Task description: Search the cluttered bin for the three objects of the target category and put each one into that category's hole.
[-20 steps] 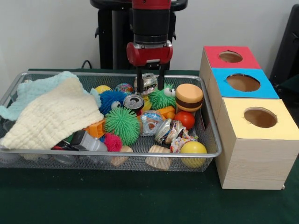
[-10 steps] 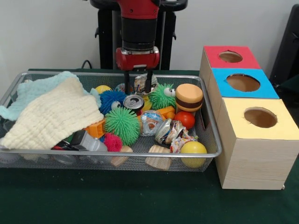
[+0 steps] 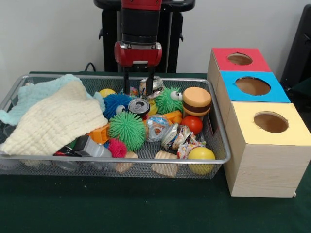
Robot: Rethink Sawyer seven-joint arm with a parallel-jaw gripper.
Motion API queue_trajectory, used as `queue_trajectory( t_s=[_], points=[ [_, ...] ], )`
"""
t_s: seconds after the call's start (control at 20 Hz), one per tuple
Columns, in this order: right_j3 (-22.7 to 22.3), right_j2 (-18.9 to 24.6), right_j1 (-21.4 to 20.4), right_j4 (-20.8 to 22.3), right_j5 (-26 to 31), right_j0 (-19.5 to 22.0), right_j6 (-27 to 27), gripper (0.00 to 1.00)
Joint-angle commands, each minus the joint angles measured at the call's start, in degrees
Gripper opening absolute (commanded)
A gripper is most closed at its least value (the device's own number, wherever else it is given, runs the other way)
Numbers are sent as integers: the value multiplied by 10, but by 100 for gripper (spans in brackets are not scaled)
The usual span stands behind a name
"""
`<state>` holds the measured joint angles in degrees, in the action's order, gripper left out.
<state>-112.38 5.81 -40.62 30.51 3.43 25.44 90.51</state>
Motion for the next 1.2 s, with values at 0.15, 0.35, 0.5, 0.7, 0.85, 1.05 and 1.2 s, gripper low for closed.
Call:
queue_trajectory(
  t_s=[0.15, 0.35, 0.5, 0.7, 0.85, 1.05, 1.2],
  points=[
    [-24, 20, -27, -59, 1, -9, 119, 100],
    [-13, 6, -6, -64, -27, -22, 121, 100],
    [12, -27, 32, -72, -68, -55, 131, 100],
    [13, -33, 44, -95, -78, -70, 137, 100],
    [23, -47, 69, -107, -102, -86, 136, 100],
    [35, -60, 103, -122, -137, -98, 133, 100],
    [44, -67, 120, -130, -154, -101, 126, 100]
  ],
)
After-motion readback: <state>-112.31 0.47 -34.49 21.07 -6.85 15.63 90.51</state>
